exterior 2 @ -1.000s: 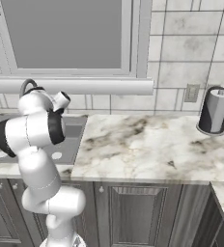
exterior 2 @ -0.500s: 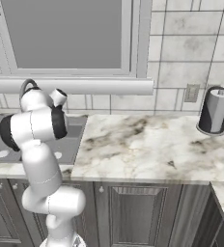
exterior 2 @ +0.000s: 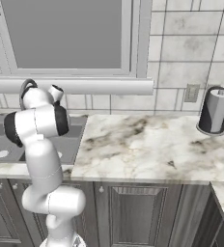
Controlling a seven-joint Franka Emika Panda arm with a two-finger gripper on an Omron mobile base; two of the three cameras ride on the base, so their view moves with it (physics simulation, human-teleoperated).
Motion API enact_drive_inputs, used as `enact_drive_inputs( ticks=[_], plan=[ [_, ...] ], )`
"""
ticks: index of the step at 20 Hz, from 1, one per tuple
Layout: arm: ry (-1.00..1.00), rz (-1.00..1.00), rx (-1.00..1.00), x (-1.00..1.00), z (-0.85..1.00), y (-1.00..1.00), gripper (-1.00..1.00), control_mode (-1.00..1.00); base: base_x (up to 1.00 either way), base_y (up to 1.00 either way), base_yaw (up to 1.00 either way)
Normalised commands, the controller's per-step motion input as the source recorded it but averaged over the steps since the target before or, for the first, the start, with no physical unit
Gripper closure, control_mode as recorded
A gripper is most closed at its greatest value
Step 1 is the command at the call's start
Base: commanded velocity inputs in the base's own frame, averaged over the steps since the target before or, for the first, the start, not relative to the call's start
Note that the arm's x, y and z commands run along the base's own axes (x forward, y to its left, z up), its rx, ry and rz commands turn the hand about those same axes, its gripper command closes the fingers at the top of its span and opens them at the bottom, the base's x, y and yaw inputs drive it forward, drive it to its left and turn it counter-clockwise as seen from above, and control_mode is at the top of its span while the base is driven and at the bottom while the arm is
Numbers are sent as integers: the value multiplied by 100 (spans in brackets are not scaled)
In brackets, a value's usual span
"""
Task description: Take the fish out of the fridge, briefly rinse it in the sink, and place it on the tray next to the sink.
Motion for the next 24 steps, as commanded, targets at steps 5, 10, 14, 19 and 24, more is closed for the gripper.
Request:
enact_drive_inputs(
  ticks=[5,10,14,19,24],
  plan=[
    [-6,0,-2,24,0,22,100,-100,0,0,0],
    [-5,0,-1,20,-1,18,100,-100,0,0,0],
    [-6,0,-4,25,-12,18,100,-100,0,0,0],
    [-4,0,-9,23,-19,14,100,-100,0,0,0],
    [-3,0,-7,21,-6,9,100,-100,0,0,0]
  ],
)
